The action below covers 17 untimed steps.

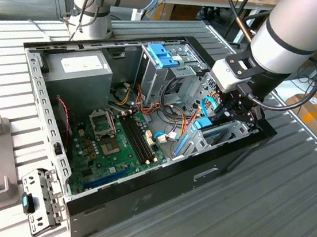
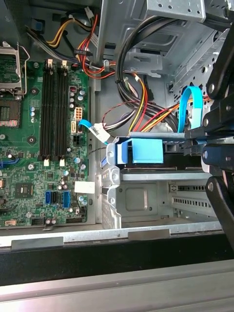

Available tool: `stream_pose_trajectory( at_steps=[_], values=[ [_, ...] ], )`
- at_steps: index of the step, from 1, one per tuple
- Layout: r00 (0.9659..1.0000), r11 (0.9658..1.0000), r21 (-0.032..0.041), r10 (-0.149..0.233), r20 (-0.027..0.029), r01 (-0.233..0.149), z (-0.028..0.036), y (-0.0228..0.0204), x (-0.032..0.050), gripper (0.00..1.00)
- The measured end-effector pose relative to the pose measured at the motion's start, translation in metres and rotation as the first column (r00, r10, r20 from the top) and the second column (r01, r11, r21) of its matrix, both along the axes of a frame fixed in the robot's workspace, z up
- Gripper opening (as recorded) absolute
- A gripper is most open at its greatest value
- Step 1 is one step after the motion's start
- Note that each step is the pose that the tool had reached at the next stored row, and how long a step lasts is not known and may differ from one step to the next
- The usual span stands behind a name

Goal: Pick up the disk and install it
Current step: 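Insert the first disk wire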

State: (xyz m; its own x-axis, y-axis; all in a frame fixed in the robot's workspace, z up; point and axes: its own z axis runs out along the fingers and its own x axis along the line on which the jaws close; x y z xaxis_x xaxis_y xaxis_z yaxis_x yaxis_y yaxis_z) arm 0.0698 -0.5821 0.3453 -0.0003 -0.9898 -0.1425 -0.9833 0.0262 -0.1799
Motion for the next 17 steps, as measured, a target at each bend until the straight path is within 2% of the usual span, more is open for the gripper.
stream_pose_trajectory(
  at_steps=[10, 14, 17],
  values=[
    [1.0, 1.0, 0.0005, 0.0, 0.0, 0.0, -0.0021, 0.0, -0.0003, 0.16],
    [1.0, 1.0, 0.0001, 0.0, 0.0, 0.0, -0.0062, 0.0, -0.0003, 0.16],
    [1.0, 1.0, 0.0003, 0.0, 0.0, 0.0, -0.0067, 0.0, -0.0003, 0.16]
  ],
)
